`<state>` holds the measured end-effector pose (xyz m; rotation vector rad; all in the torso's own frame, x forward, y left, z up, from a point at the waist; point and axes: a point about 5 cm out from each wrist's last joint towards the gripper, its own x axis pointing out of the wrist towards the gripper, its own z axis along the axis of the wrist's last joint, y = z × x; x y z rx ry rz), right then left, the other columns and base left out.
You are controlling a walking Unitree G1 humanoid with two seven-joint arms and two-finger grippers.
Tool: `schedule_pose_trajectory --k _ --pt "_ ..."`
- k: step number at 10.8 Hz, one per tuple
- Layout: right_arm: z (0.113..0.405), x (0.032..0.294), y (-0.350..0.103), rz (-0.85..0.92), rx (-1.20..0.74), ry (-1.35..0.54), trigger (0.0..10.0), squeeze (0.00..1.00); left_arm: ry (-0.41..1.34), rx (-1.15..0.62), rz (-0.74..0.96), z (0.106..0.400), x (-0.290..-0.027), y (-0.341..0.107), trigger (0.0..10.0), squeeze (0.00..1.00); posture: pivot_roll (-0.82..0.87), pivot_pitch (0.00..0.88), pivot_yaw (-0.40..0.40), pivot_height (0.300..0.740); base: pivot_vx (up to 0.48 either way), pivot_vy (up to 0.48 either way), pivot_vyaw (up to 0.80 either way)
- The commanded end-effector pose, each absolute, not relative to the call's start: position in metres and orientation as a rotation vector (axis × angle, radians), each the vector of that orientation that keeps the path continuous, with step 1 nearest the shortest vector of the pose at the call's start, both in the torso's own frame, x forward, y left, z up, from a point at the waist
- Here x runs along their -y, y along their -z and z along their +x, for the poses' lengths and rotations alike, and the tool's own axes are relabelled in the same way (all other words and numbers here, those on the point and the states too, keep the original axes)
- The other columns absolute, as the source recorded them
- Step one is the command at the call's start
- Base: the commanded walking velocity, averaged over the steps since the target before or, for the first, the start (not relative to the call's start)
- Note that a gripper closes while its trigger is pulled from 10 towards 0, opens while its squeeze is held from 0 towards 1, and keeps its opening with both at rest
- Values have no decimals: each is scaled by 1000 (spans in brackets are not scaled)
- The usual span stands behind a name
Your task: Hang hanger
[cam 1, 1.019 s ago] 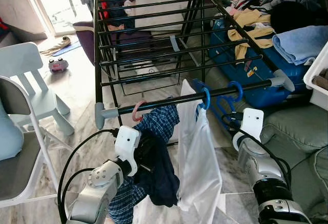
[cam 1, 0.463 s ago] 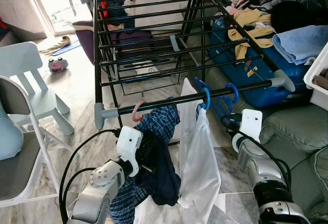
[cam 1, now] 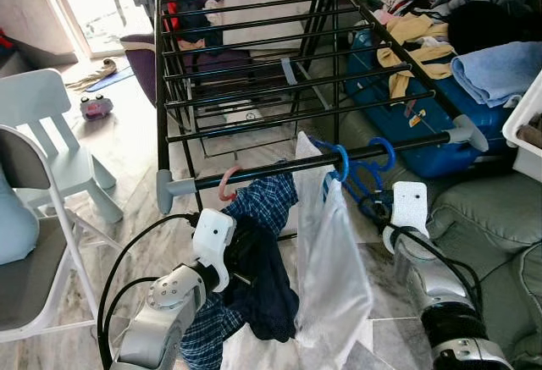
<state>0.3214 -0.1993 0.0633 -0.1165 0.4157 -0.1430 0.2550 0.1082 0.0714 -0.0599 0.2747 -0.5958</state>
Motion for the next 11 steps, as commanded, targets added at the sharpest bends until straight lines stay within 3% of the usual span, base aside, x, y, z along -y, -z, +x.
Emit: schedule_pose_trajectory --k 1,4,5,8,9,10,11 --pt "321 198 -67 -142 -394 121 10000 0 596 -258 -35 258 -109 -76 10000 0 -113 0 33 740 0 0 0" --pt "317 204 -70 -147 -395 88 10000 0 597 -261 -39 258 -109 -76 10000 0 -116 0 30 740 0 0 0" --pt "316 208 -76 -151 -376 80 10000 1000 597 -263 -40 258 -109 -76 10000 0 -117 0 30 740 0 0 0" --pt "311 216 -75 -129 -397 66 10000 1000 600 -268 -39 258 -109 -76 10000 0 -119 0 31 740 0 0 0" --pt "311 216 -79 -125 -396 28 10000 259 601 -269 -38 258 -109 -76 10000 0 -119 0 31 740 0 0 0" --pt "309 216 -81 -147 -401 4 10000 0 602 -271 -36 258 -109 -75 10000 0 -121 0 33 740 0 0 0" --pt "306 218 -79 -151 -411 7 10000 0 605 -274 -36 258 -109 -75 10000 0 -123 0 33 740 0 0 0"
